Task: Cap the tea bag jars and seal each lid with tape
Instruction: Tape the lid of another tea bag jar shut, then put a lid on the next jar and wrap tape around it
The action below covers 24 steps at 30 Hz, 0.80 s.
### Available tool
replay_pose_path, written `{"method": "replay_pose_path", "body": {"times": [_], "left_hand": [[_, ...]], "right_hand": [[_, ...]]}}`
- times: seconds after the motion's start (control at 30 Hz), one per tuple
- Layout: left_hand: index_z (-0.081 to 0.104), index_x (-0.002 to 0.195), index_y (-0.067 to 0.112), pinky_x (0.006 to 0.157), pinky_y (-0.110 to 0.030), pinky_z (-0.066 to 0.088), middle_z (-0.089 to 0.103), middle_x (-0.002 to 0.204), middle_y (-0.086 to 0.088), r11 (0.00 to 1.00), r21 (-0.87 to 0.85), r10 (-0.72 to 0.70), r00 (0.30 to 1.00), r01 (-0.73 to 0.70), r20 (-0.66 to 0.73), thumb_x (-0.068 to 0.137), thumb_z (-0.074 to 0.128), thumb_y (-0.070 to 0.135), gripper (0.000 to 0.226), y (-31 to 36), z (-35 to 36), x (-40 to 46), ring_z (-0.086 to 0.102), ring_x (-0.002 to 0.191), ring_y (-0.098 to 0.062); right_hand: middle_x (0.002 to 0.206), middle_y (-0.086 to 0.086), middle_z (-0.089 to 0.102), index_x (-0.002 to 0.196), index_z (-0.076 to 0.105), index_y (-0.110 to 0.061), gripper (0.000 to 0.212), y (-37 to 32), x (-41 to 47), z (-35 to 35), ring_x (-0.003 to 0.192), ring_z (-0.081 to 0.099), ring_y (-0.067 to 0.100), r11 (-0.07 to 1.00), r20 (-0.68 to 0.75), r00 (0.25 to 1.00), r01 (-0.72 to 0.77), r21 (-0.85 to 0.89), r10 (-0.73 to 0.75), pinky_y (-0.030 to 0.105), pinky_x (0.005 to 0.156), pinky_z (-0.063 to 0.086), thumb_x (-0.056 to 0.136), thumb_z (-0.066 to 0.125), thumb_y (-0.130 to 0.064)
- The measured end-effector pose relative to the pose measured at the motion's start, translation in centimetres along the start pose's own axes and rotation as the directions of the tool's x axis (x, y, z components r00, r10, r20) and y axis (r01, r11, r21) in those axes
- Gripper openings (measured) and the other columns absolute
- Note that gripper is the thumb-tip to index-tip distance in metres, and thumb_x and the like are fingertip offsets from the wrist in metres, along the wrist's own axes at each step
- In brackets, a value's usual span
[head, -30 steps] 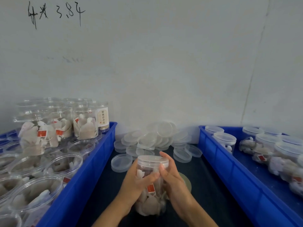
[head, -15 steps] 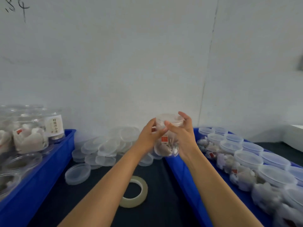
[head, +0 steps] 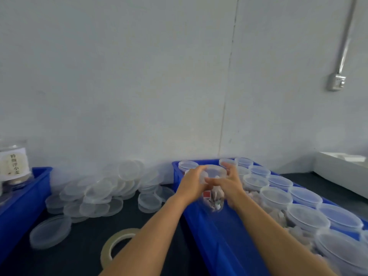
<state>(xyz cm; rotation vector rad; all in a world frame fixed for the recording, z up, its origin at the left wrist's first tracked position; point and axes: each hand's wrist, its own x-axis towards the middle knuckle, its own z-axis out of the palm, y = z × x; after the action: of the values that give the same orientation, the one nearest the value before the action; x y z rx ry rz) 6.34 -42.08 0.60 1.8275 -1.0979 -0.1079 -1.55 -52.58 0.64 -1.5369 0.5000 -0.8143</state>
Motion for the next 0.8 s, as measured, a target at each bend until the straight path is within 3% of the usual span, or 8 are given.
{"method": "replay_pose_path", "body": {"times": [0.1,0.2,0.3,0.47,0.63,0.8], "left_hand": [[0.047,0.138,0.021,0.097,-0.033,0.041,0.059,0.132,-0.009,0.954,0.292,-0.074,0.997,0.068,0.008,0.086,0.069,0.035,0.058,-1.0,1.1,-0.2,0.056,0.116,-0.024],[0.045,0.140,0.028,0.116,-0.052,0.019,0.055,0.135,-0.011,0.833,0.535,-0.150,0.988,0.145,-0.034,0.084,0.065,0.047,0.062,-1.7,1.7,-0.6,0.043,0.130,-0.033],[0.044,0.140,0.030,0.116,-0.056,0.015,0.047,0.140,-0.013,0.839,0.516,-0.161,0.985,0.171,-0.064,0.084,0.065,0.045,0.061,-2.2,1.9,-0.6,0.039,0.133,-0.035],[0.044,0.139,0.025,0.106,-0.049,0.033,0.047,0.139,-0.012,0.848,0.503,-0.166,0.985,0.167,-0.049,0.082,0.070,0.042,0.065,-2.2,2.0,-0.6,0.040,0.129,-0.035],[0.046,0.138,0.023,0.106,-0.047,0.034,0.049,0.138,-0.011,0.853,0.493,-0.160,0.985,0.168,-0.058,0.085,0.065,0.045,0.060,-2.2,2.2,-0.8,0.040,0.129,-0.034],[0.043,0.138,0.018,0.103,-0.047,0.039,0.040,0.143,-0.014,0.891,0.436,-0.172,0.983,0.126,0.066,0.091,0.058,0.041,0.054,-1.3,1.6,-1.9,0.041,0.128,-0.035]], "right_hand": [[0.133,0.014,0.047,0.136,0.037,-0.016,0.084,2.0,-0.1,0.0,0.115,0.053,0.031,0.995,0.017,0.995,-0.095,-0.030,0.096,0.047,0.091,0.052,0.067,0.083,0.001],[0.135,0.014,0.046,0.135,0.038,-0.015,0.084,3.1,-0.2,0.5,0.118,0.049,0.033,0.987,0.033,0.987,-0.155,-0.041,0.156,0.045,0.086,0.051,0.066,0.082,0.004],[0.135,0.012,0.047,0.136,0.039,-0.017,0.084,3.4,0.0,0.8,0.121,0.048,0.033,0.986,0.050,0.987,-0.152,-0.067,0.155,0.056,0.096,0.046,0.066,0.080,0.004],[0.140,0.010,0.041,0.141,0.033,-0.017,0.086,3.0,-0.5,0.5,0.115,0.045,0.028,0.979,0.085,0.982,-0.156,-0.132,0.168,0.048,0.082,0.050,0.071,0.078,0.003],[0.139,0.016,0.044,0.143,0.029,-0.015,0.089,2.7,0.0,0.1,0.125,0.046,0.034,0.944,0.063,0.991,-0.093,-0.317,0.119,0.057,0.096,0.047,0.071,0.082,-0.007],[0.147,0.018,0.038,0.145,0.025,-0.004,0.090,2.7,0.9,0.0,0.132,0.041,0.033,0.834,0.125,0.985,-0.033,-0.551,0.122,0.039,0.102,0.039,0.076,0.080,-0.020]]}}
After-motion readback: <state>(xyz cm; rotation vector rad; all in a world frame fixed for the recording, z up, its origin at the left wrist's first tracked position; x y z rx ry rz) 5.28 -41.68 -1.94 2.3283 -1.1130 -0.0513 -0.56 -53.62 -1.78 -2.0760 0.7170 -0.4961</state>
